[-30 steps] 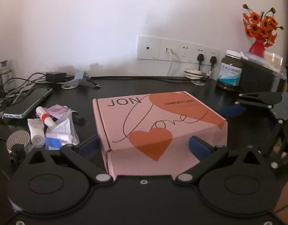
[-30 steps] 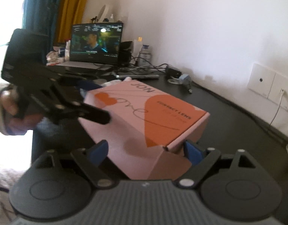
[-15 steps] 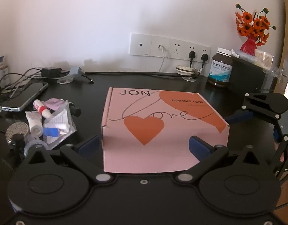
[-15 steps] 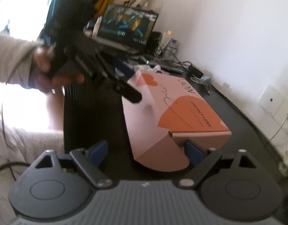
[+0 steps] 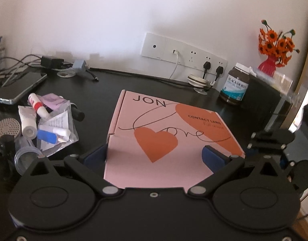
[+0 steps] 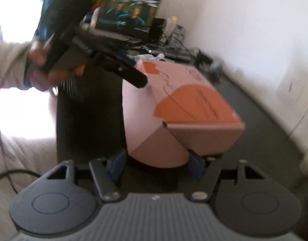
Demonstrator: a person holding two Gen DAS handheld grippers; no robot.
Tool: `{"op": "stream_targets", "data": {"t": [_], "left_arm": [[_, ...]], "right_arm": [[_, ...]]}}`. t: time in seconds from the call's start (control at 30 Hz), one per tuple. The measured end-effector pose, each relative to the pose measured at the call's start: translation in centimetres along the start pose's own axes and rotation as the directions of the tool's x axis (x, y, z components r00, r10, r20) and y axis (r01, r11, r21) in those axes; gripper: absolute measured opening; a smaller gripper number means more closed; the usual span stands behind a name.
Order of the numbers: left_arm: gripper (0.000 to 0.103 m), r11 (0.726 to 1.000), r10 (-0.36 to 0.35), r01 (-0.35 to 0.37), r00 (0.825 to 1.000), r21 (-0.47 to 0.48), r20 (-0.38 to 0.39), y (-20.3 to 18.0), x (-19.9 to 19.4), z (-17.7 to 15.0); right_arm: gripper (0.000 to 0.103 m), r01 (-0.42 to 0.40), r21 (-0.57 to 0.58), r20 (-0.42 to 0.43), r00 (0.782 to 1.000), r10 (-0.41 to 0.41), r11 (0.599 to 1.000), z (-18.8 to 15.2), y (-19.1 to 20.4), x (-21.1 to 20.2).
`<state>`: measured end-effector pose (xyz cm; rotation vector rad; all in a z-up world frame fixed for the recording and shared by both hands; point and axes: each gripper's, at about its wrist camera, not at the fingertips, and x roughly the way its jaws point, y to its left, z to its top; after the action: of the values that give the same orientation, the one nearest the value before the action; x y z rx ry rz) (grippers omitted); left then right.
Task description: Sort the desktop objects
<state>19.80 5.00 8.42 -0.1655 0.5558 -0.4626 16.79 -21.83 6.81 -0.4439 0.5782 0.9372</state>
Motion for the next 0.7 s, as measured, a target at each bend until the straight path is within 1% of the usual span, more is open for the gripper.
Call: {"op": "stream_targets", "data": {"t": [0.03,0.1,0.2,0.3,0.37,0.43,0.53,0.7], "left_arm": [[0.103,1.000,-0.005,0.005,1.000,-0.004,0.000,0.1,0.0,0.0],[0.103,1.000,-0.012,0.012,1.000,-0.006,-0.001,0.2,-0.1,-0.1],[0.103,1.000,-0.009,0.009,1.000,0.001,0.001,0.1,-0.2,-0.2],[0.103,1.000,-0.017,0.017,1.000,-0.009,0.003,0.2,-0.4,-0.2],[0.103,1.000,-0.019,0.019,1.000,-0.013,0.008,0.2,-0.7,-0.2],[0.103,1.000,-0.020,0.020,1.000,-0.016,0.012,0.2,-0.9,-0.2],[0.103,0.999,-0.031,0.032,0.999,-0.018,0.015,0.1,-1.4,-0.1],[0.103,0.999,-0.034,0.033,0.999,0.020,0.033,-1.0,-2.2,-0.2]], "right_arm": [[0.065,-0.040,0.068,0.004,0.999,0.040,0.997,-0.3,-0.7,0.0],[0.065,-0.112,0.191,0.049,0.993,0.105,0.975,-1.0,-1.9,-0.3],[0.065,-0.220,0.369,0.134,0.974,0.183,0.903,-1.8,-3.7,-0.8],[0.065,-0.299,0.475,0.200,0.953,0.230,0.827,-2.5,-4.6,-1.1],[0.065,-0.337,0.518,0.226,0.940,0.254,0.786,-3.0,-4.6,-1.1],[0.065,-0.363,0.545,0.249,0.931,0.267,0.756,-3.3,-4.6,-1.2],[0.065,-0.404,0.586,0.306,0.913,0.270,0.702,-3.8,-4.9,-1.6],[0.065,-0.424,0.611,0.381,0.898,0.221,0.668,-3.9,-5.3,-2.9]]}}
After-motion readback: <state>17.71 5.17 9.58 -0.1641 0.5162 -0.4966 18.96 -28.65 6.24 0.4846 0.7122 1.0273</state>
